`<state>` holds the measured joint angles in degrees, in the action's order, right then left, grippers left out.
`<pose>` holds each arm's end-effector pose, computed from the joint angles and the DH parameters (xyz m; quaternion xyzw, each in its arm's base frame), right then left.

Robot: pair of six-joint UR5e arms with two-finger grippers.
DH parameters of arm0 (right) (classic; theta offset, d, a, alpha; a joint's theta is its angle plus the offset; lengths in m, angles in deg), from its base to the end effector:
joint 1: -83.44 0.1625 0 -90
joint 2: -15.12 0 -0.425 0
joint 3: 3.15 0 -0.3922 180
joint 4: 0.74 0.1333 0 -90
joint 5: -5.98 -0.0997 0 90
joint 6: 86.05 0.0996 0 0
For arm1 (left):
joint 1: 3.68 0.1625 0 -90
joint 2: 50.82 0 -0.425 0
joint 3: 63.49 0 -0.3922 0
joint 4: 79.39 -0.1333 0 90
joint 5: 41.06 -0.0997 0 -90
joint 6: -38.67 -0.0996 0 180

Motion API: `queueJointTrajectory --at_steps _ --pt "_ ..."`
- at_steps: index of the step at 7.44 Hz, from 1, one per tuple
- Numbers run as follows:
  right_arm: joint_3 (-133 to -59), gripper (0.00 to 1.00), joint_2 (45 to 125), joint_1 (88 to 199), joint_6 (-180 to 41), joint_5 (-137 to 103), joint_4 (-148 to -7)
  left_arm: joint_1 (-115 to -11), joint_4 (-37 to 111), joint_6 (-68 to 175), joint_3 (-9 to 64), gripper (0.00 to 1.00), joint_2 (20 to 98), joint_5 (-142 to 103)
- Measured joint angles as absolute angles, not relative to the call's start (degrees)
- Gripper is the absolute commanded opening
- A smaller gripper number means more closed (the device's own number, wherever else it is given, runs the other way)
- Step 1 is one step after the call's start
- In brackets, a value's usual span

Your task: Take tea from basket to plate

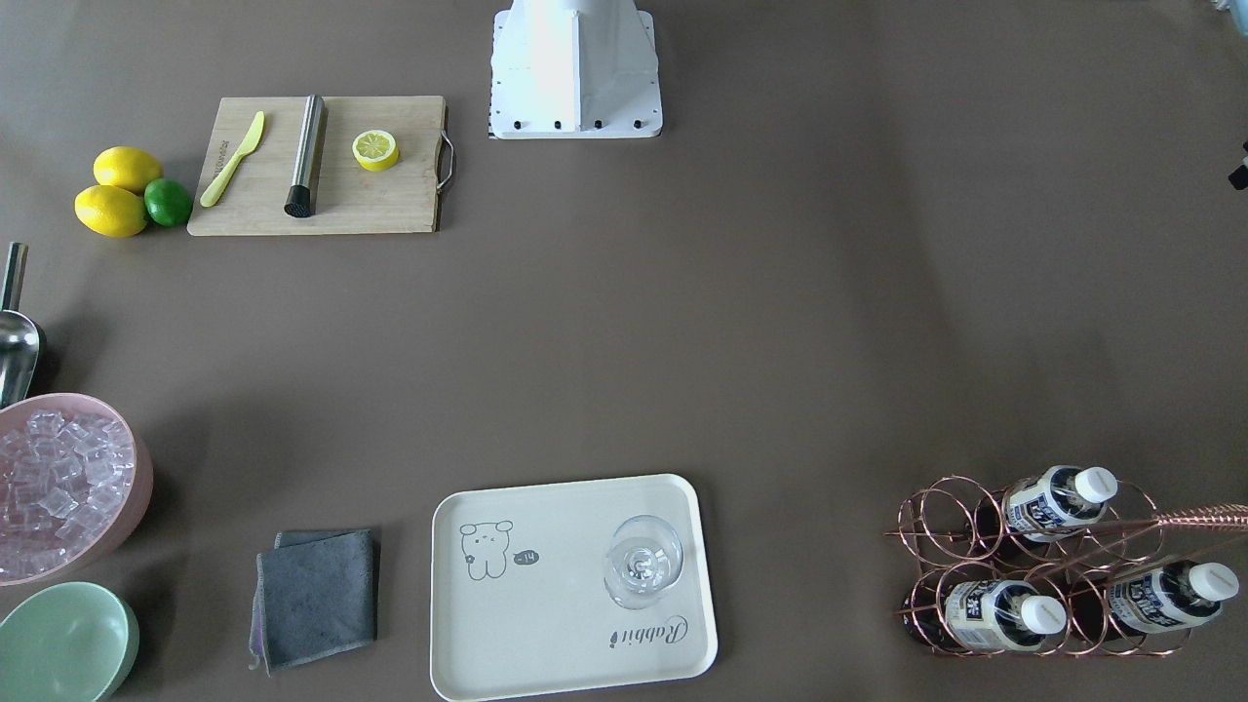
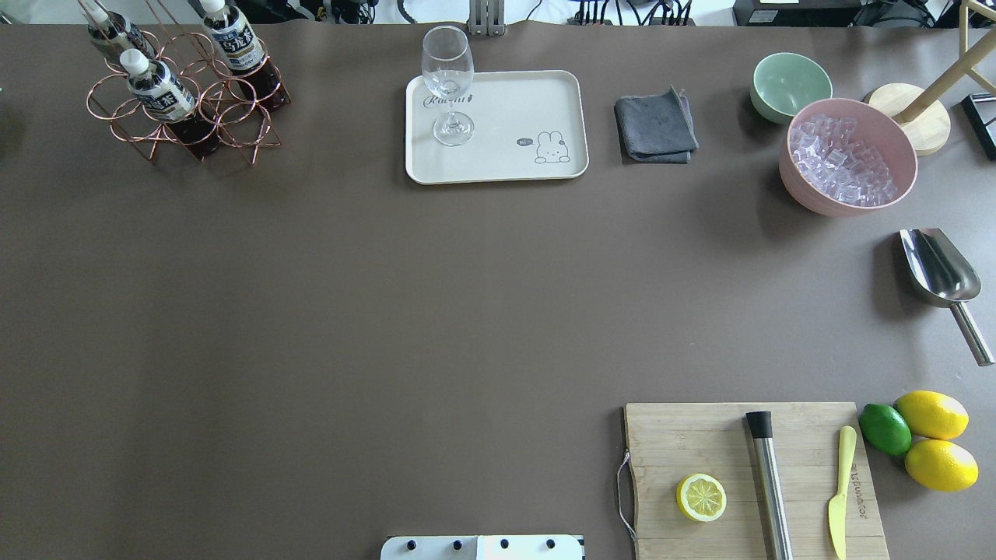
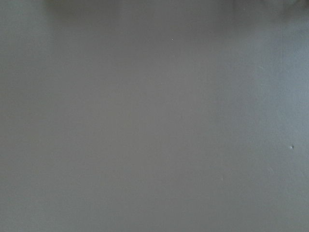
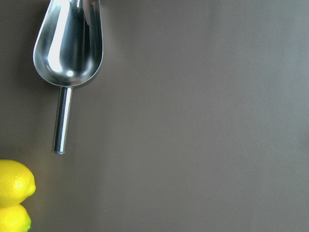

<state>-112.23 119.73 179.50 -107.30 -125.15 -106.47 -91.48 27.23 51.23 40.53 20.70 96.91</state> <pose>0.1061 -0.3577 0.6362 -0.0067 -0.3614 -0.0890 0.9281 -0.0452 -0.3698 0.6403 0.0440 0.4133 -0.0391 0.9087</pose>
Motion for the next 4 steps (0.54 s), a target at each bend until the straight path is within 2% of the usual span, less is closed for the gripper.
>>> queueJointTrajectory --at_steps 4 --pt "-112.08 1.00 119.73 179.50 -109.21 -125.15 -106.39 -91.49 27.26 51.23 40.58 0.98 20.55 97.01"
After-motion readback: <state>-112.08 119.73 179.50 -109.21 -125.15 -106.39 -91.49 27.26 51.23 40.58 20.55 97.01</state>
